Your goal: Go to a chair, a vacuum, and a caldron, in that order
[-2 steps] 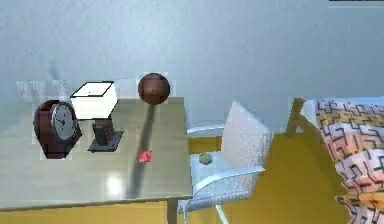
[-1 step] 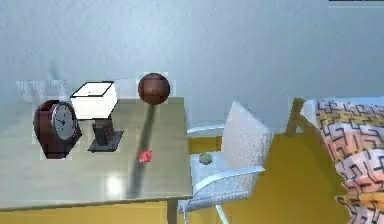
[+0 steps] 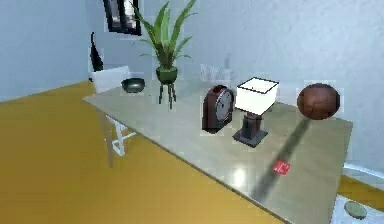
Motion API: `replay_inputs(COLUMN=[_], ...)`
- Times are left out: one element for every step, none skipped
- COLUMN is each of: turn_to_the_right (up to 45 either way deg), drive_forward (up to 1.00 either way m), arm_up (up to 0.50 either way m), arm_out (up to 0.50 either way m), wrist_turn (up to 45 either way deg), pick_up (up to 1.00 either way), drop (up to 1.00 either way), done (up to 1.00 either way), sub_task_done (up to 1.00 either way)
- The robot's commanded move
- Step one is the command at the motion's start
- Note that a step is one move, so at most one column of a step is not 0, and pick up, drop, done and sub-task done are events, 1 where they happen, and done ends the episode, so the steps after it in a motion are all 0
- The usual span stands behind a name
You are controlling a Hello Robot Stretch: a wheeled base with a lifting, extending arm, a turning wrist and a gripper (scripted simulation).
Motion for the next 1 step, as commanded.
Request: replay_inputs(turn_to_the_right=[-45.0], drive_forward=[0.0], arm_up=[0.0], arm_out=[0.0], wrist_turn=[0.0], pick_up=[0.0], drop=[0.0], done=[0.0], sub_task_done=[0.0])
